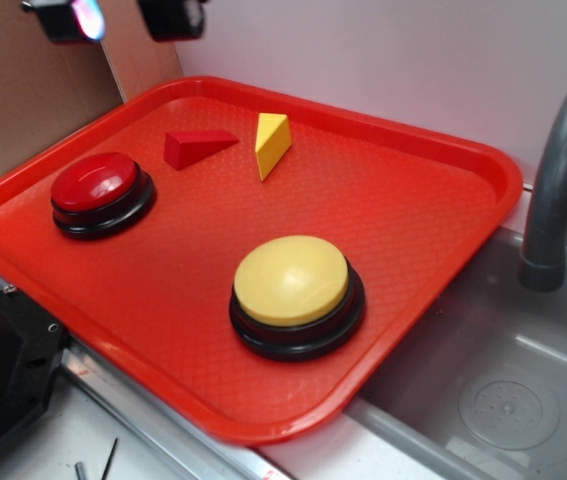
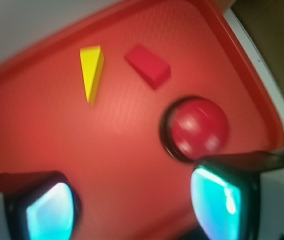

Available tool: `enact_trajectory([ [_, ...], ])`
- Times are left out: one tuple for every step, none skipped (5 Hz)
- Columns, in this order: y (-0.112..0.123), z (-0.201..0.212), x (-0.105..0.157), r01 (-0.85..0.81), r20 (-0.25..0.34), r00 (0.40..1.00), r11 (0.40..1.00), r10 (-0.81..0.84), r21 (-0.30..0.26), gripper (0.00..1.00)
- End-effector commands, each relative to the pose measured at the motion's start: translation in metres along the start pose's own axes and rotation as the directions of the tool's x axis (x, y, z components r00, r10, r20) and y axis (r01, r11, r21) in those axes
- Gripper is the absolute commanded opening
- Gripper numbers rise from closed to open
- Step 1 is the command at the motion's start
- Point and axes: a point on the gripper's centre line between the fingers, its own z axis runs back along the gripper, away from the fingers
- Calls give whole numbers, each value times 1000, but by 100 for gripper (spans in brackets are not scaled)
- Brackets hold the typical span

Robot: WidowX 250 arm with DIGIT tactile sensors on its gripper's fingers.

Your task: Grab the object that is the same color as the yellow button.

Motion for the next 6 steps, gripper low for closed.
enact_trajectory([
  [-16,-39,68,-171,125,977,984,174,-41,100],
  [-23,-65,79,-177,132,975,984,176,-5,100],
  [-28,-88,84,-161,117,981,987,158,17,100],
  [-28,-103,89,-90,52,994,996,91,-27,100],
  [-27,-111,93,-45,-14,999,994,44,-101,100],
  [-26,-119,95,-2,-111,994,985,-17,-173,100],
])
